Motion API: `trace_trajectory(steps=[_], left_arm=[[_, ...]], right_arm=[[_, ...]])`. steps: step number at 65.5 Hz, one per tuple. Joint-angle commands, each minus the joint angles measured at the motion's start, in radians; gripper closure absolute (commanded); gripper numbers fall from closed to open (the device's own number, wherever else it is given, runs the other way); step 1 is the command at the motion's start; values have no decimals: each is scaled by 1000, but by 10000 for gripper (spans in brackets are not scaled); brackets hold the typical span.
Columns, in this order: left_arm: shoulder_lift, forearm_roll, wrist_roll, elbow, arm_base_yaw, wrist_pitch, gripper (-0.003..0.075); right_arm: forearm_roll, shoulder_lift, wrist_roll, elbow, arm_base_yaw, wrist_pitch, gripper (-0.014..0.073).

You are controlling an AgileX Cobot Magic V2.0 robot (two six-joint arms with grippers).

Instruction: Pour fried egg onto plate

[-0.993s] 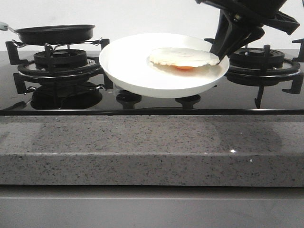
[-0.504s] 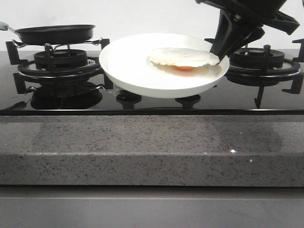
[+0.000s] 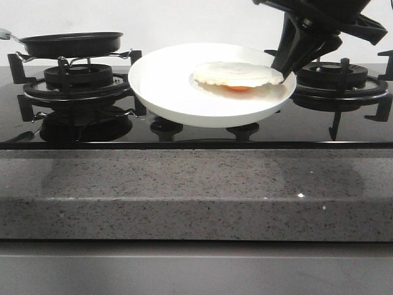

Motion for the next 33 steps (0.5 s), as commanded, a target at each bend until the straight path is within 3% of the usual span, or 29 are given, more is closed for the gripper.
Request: trace_trajectory(steps=[1, 16, 33], left_arm=[[-74, 117, -110, 18, -61, -33, 205], [-237, 130, -130, 212, -103, -54, 205], [-332, 109, -130, 315, -103, -53, 205]], right_arm=[[13, -36, -9, -23, 0, -45, 652], [13, -36, -9, -23, 0, -45, 652], [13, -36, -9, -23, 0, -45, 652]])
